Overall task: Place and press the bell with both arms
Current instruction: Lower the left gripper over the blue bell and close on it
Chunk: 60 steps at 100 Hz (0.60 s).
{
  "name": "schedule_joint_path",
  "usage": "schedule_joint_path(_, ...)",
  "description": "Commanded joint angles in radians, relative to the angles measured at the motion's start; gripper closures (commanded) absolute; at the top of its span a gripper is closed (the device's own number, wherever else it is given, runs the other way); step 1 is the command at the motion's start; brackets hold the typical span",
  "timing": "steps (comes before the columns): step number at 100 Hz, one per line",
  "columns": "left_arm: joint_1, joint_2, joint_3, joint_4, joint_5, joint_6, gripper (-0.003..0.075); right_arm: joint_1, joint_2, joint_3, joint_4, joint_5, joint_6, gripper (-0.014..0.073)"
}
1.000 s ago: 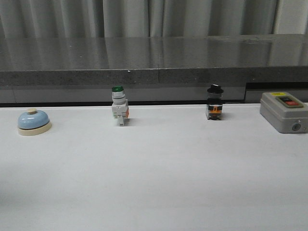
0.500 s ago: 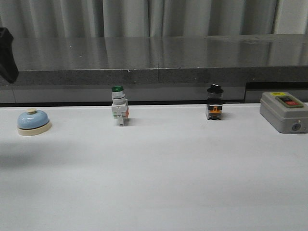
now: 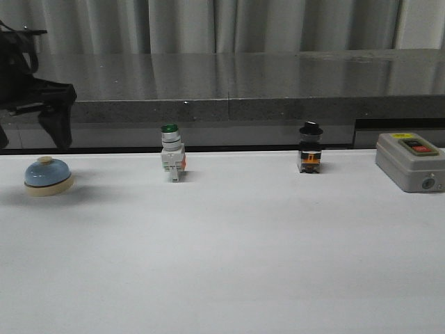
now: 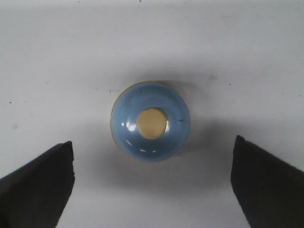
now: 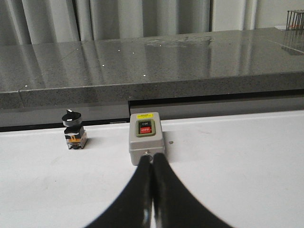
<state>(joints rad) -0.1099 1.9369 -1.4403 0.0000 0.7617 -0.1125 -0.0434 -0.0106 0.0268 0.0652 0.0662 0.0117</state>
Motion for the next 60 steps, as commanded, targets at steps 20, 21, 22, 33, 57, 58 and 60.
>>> schedule_joint_path(20, -0.006, 0.066, -0.103, -0.007, 0.01, 0.005, 0.0083, -0.005, -0.012, -0.015, -0.006, -0.082, -0.001, 0.0654)
schedule_joint_path(21, -0.006, 0.068, -0.103, -0.007, 0.01, 0.008, 0.0083, -0.005, -0.012, -0.015, -0.006, -0.082, -0.001, 0.0654)
schedule_joint_path(22, -0.006, 0.07, -0.103, -0.007, 0.01, 0.01, 0.0084, -0.005, -0.012, -0.015, -0.006, -0.082, -0.001, 0.0654)
schedule_joint_path(33, -0.006, 0.089, -0.103, -0.007, -0.001, 0.049, 0.0084, -0.005, -0.012, -0.015, -0.006, -0.082, -0.001, 0.0654)
schedule_joint_path(57, -0.006, 0.111, -0.105, -0.007, -0.021, 0.049, 0.0108, -0.005, -0.012, -0.015, -0.006, -0.082, -0.001, 0.0654)
schedule_joint_path(58, -0.006, 0.111, -0.105, -0.007, -0.021, 0.049, 0.0113, -0.005, -0.012, -0.015, -0.006, -0.082, -0.001, 0.0654)
schedule_joint_path(60, -0.006, 0.111, -0.105, -0.007, -0.021, 0.049, 0.0129, -0.005, -0.012, -0.015, -0.006, -0.082, -0.001, 0.0654)
